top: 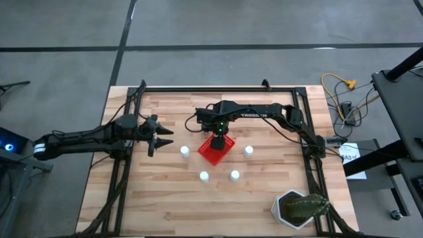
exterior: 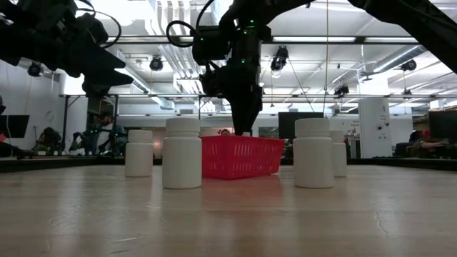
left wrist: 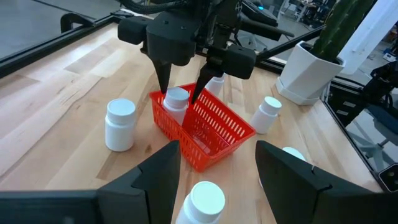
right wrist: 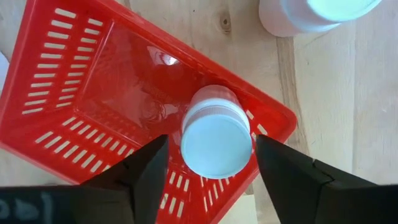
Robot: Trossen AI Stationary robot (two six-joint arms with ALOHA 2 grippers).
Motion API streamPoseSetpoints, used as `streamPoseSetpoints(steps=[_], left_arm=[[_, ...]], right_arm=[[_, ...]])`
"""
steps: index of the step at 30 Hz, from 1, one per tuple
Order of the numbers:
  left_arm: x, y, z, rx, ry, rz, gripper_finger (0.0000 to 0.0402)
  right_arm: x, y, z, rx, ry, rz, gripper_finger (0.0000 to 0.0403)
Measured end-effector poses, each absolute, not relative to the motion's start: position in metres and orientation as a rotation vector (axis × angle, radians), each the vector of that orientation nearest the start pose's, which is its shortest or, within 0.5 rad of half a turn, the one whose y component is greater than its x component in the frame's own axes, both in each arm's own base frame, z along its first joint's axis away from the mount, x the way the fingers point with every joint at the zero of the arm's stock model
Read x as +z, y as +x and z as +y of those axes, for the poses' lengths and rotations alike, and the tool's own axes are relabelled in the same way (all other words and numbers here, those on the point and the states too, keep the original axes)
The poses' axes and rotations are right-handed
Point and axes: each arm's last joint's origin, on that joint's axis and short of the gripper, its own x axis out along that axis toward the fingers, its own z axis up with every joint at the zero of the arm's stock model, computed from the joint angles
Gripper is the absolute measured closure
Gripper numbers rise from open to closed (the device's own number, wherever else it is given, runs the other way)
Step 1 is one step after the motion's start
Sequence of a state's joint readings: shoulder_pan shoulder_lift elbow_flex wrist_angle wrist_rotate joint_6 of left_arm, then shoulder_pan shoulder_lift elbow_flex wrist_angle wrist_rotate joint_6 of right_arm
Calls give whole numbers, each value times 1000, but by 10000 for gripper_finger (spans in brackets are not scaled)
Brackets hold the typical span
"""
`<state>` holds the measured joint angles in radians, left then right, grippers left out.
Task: Pick and place pill bottles into a basket
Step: Put the white pill bottle into the red basket
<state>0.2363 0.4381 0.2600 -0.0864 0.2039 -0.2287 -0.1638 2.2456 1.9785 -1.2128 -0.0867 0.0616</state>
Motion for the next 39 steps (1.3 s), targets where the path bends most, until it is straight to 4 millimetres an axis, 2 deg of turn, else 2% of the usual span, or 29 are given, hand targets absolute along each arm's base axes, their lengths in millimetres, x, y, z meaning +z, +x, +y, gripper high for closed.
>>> streamPoseSetpoints(steps=[12,18,24,28,32,39], left_arm=[[206,123,24,62,-285,254,210],[206,123,24,62,-285,254,210],[206,123,24,64,-285,254,210],[206,123,24,64,-285,253,210],[206,123,24,65,-285,253,210],[206,123,24,64,-284,249,210]], right_arm=[[211,438,-69,-125,247,1469,73],[245,426,-66,-117,241,1414,50],[292,403,-62,-118,236,1343,52],[311,392,-51,-96,215,1300,56],[312,382,-34,-80,212,1315,62],[283,364,-8,-84,229,1411,71]])
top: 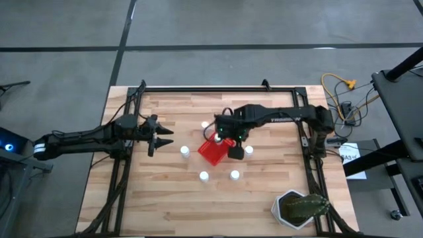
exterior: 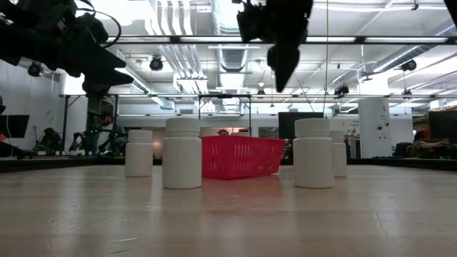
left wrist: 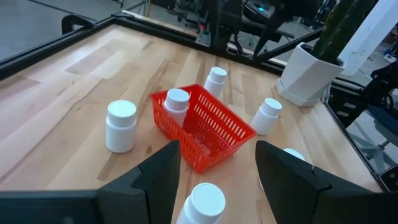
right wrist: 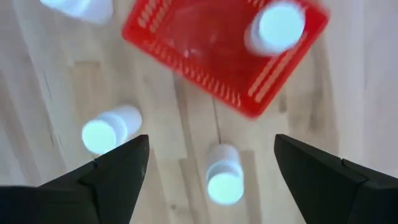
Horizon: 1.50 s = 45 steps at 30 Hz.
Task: Pick and place pill bottles into a basket
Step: Put the white pill bottle into the red basket
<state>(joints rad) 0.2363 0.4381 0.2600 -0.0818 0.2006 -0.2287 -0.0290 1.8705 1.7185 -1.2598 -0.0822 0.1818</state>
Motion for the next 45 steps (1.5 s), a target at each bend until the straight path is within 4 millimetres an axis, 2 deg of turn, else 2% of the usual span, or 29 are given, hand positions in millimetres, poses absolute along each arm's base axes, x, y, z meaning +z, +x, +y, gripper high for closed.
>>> streamPoseSetpoints(steps=[10,17,27,34,45], left_arm=[[207,124,24,64,-284,243,210],[209,124,24,70,-340,225,210],[212,125,26,116,-265,219,210],[227,139,30,140,-192,251,199],[229,173,38,135,-146,395,178]], right_arm=[[258,352,6,-101,238,1507,74],[258,352,6,-109,238,1500,74],[261,351,5,-128,218,1492,74],[271,345,4,-148,204,1459,74],[283,339,1,-213,201,1414,74]])
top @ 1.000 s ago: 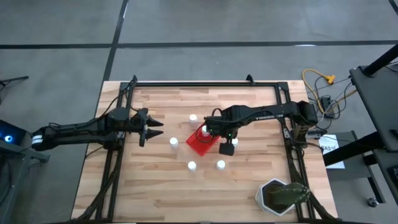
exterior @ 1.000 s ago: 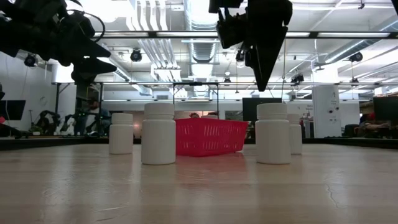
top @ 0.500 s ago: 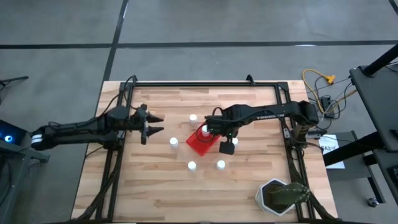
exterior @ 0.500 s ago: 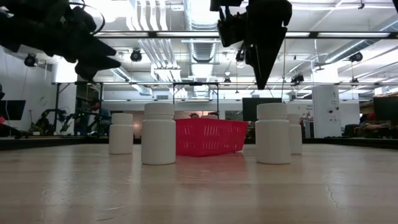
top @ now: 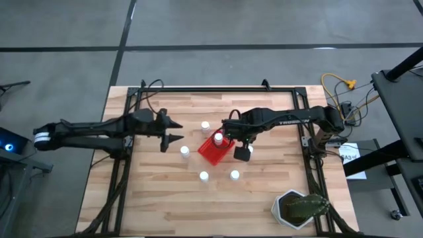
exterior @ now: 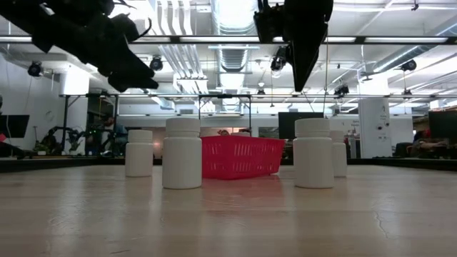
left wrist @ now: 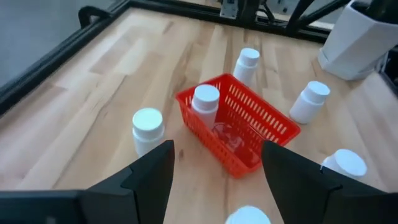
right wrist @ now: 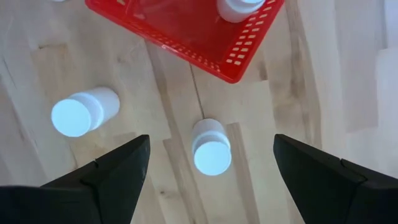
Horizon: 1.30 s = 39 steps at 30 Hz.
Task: Pick and place pill bottles into a basket
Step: Put the white pill bottle into the red basket
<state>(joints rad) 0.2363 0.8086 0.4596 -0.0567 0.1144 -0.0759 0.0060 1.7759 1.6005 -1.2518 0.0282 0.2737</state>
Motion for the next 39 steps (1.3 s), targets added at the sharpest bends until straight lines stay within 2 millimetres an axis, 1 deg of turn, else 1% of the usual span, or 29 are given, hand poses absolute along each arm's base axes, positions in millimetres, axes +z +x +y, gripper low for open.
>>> streamPoseSetpoints(steps=[5,9,17,25,29,34,39], left_arm=[[237,184,41,128,-113,404,178],[242,189,42,127,-109,399,178],[239,191,43,129,-118,416,178],[244,192,43,128,-110,360,178],[243,193,43,128,-111,365,178],[243,193,43,142,-182,361,178],[244,192,43,143,-188,353,178]], right_arm=[[283,339,1,-214,199,1414,74],[283,339,1,-212,197,1415,74],[283,339,1,-208,190,1421,74],[283,338,1,-208,190,1423,74],[283,338,1,-211,194,1424,74],[282,338,2,-212,194,1431,74],[278,336,2,-216,194,1447,74]])
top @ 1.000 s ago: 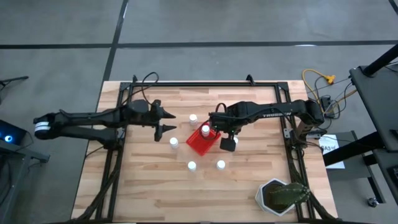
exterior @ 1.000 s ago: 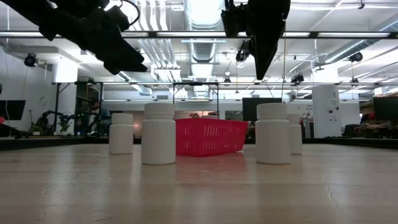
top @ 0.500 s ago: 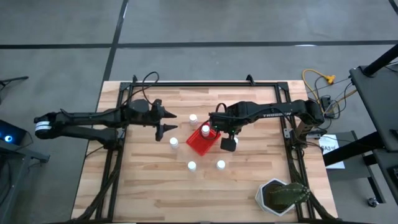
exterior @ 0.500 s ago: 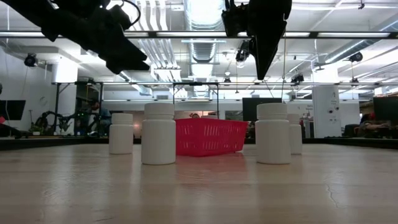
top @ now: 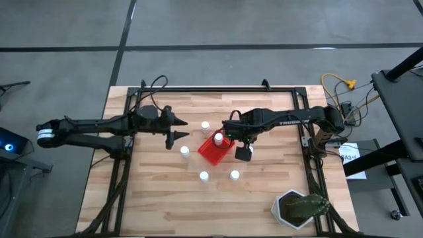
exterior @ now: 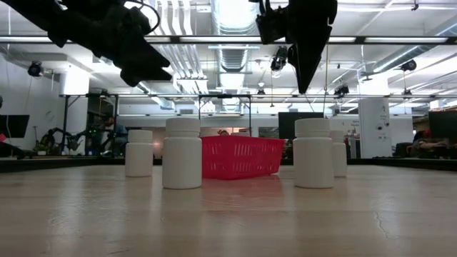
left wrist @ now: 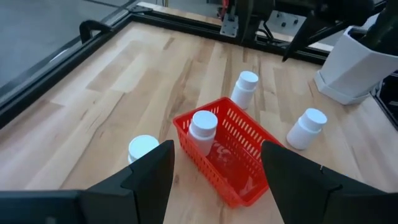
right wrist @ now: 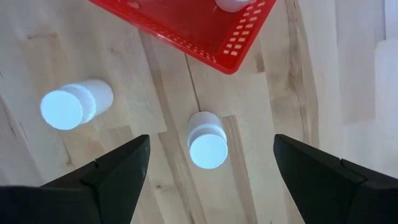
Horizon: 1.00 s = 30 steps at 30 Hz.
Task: Pick and place pill bottles into a basket
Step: Put the white pill bottle into the red basket
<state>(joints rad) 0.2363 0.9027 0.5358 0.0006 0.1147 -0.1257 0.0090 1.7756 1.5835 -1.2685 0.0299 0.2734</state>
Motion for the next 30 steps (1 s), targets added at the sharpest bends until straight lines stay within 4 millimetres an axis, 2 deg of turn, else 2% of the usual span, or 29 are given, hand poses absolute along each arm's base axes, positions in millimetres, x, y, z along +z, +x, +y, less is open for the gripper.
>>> streamPoseSetpoints(steps=[10,18,25,30], left_arm=[[243,188,41,113,-165,390,178],[238,175,37,84,-192,491,178],[257,163,34,81,-173,347,192],[258,154,31,52,-171,326,210]], right_arm=[[252,324,2,-255,225,1545,74],[251,308,2,-271,250,1522,74],[249,301,2,-270,267,1451,74],[246,296,2,-272,272,1429,74]])
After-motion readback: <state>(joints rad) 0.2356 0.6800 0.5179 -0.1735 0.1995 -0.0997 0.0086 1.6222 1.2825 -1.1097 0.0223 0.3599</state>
